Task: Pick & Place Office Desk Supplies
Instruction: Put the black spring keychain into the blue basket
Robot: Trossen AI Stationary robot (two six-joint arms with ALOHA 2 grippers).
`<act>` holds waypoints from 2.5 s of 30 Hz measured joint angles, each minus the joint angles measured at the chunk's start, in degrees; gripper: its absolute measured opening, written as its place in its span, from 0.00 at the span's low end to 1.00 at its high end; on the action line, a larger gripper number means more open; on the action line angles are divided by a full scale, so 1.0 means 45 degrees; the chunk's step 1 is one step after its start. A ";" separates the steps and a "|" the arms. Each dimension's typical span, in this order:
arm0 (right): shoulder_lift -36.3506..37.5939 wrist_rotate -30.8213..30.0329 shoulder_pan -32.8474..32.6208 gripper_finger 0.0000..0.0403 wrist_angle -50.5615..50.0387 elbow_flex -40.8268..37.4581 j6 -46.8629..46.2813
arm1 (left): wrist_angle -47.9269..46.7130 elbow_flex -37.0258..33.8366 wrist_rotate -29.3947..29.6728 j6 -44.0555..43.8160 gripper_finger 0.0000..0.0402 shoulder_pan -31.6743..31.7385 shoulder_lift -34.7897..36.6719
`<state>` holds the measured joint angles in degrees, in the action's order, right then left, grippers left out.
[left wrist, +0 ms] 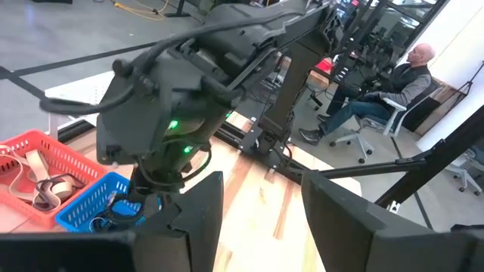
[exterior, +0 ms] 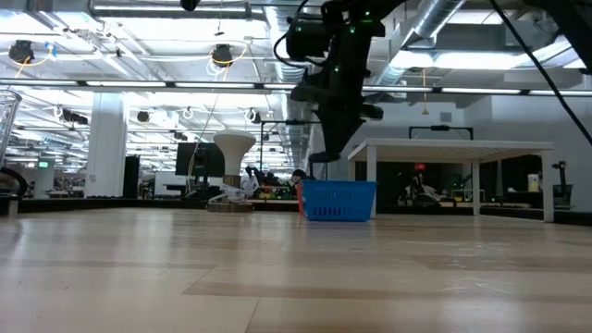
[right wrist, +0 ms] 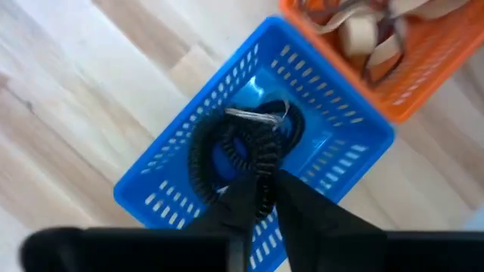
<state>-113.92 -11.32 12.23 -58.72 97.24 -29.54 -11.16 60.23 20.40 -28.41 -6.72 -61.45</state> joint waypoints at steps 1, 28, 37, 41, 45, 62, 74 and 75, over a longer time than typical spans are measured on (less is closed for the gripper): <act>0.0022 -0.0023 0.0004 0.16 0.0015 0.0013 0.0000 | -0.0049 0.0000 -0.0001 0.0006 0.43 -0.0001 0.0000; 0.4412 -0.0819 -0.6320 0.39 -0.1010 -0.2520 -0.8397 | -0.0902 0.0000 -0.0437 0.0250 0.43 -0.0976 -0.0005; 0.4479 0.0263 -0.9627 0.38 -0.1057 -0.4626 -1.2886 | 0.0394 0.0000 -0.0284 -0.0155 0.43 -0.1847 0.0000; 0.4472 0.0505 -1.0911 0.38 0.0060 -0.5422 -1.4395 | 0.1392 0.0000 0.0518 -0.0577 0.43 -0.2424 -0.0034; 0.4318 0.0484 -1.2365 0.38 0.1479 -0.5696 -1.5684 | 0.1948 0.0000 0.1010 -0.0868 0.43 -0.3108 -0.0034; 0.3045 0.0466 -1.3791 0.41 0.4491 -0.7048 -1.7108 | 0.2453 0.0015 0.2800 -0.1467 0.43 -0.5125 -0.0730; 0.1498 0.1031 -1.4210 0.41 0.5025 -0.6501 -1.6665 | 0.4073 0.0010 0.2806 -0.1554 0.43 -0.5421 -0.1985; 0.1203 0.1085 -1.4194 0.41 0.4936 -0.6360 -1.6565 | 0.4043 0.0001 0.2807 -0.1559 0.43 -0.5434 -0.2006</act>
<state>-108.51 -6.43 -51.64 -36.51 68.62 -104.08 7.03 60.23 33.04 -35.43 -31.17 -70.48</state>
